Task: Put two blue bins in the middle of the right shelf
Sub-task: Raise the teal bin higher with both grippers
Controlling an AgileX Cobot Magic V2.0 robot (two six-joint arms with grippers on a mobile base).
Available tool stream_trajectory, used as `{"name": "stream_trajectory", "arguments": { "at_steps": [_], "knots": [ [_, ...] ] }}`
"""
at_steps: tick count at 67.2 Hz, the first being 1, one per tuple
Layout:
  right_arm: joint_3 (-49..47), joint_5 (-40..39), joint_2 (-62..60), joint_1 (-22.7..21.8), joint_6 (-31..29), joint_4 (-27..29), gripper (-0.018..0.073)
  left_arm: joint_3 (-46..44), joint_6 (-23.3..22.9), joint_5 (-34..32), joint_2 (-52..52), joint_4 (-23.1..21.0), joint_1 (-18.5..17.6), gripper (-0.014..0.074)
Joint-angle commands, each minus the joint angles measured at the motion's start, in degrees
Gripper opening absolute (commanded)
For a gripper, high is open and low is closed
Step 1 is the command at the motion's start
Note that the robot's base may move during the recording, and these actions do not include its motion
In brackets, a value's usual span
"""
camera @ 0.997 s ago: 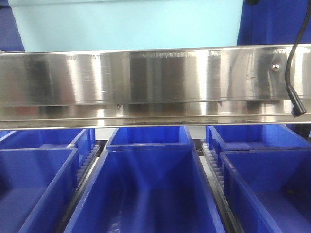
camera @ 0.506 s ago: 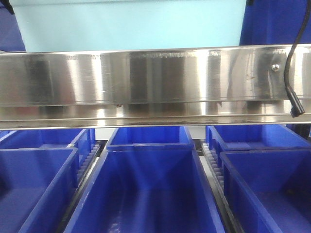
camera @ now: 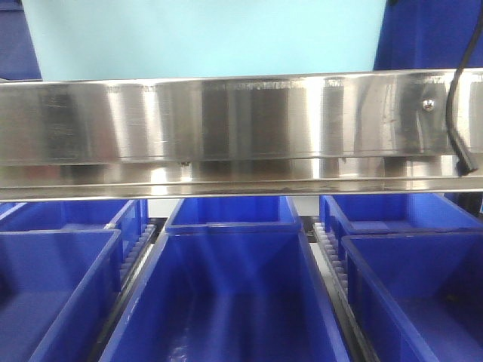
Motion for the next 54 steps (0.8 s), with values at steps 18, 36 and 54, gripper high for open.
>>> {"name": "stream_trajectory", "arguments": {
  "at_steps": [18,36,54],
  "knots": [
    [-0.5,-8.0,-5.5,0.4,-0.6,-6.9,-0.0163,-5.5,-3.6,-3.8,-2.1,7.8,-4.3,-0.0111],
    [-4.2,-14.8,-5.7,0.4,-0.5,-9.0,-0.0163,-8.3,-3.6,-9.8,-2.3,8.5,-4.7,-0.0111],
    [-8.3,-20.9,-5.7,0.4,-0.5,-14.1,-0.0163,-9.1,-3.6,-14.8,-2.3,10.7,-4.7,-0.0111]
  ]
}}
